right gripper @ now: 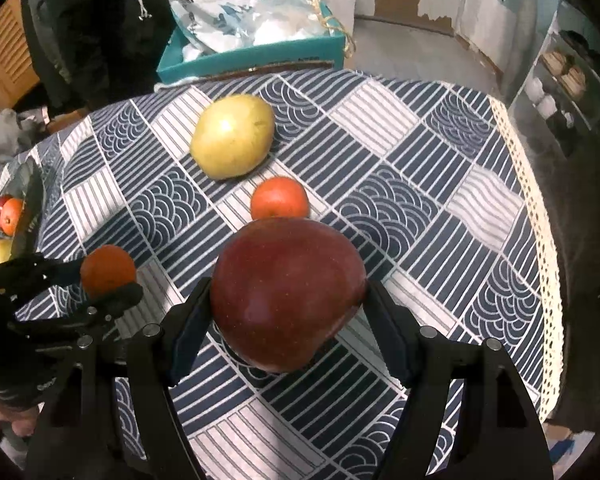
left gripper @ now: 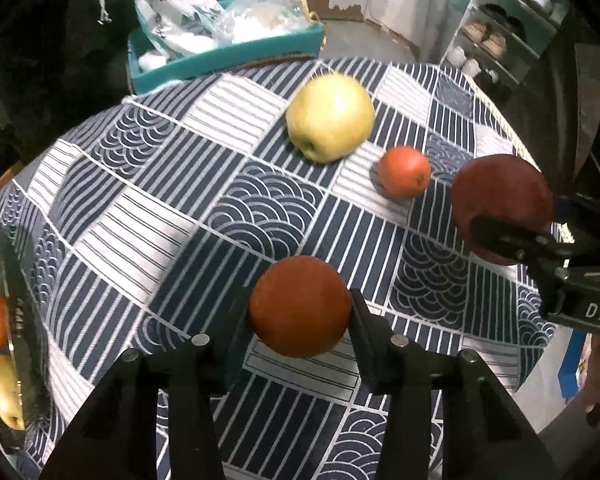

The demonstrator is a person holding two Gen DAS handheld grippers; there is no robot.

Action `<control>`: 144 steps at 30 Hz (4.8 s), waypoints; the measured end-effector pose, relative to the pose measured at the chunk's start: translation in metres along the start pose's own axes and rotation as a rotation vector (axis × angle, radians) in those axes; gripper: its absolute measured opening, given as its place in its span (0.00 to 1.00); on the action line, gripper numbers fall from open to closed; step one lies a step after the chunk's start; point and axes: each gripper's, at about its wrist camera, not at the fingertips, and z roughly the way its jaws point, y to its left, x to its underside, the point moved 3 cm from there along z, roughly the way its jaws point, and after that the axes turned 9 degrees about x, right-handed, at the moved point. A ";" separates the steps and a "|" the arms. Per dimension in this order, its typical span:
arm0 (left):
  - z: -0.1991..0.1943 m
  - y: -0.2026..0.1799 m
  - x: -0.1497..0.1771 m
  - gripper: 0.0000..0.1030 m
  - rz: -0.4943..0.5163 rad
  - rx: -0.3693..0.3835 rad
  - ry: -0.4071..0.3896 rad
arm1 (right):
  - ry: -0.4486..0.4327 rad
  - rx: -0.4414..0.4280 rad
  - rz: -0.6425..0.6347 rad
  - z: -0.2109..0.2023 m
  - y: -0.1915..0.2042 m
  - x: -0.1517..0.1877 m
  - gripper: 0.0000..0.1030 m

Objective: Organize fruits

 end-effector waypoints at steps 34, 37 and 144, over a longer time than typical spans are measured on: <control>-0.135 -0.004 -0.024 0.45 -0.007 -0.018 -0.271 | -0.261 -0.040 -0.073 -0.101 0.030 -0.036 0.73; -0.143 -0.004 -0.025 0.45 -0.007 -0.020 -0.291 | -0.287 -0.048 -0.081 -0.111 0.034 -0.039 0.73; -0.158 0.299 0.092 0.45 -0.600 -0.242 -0.207 | -0.045 -0.323 -0.487 -0.017 0.369 -0.064 0.73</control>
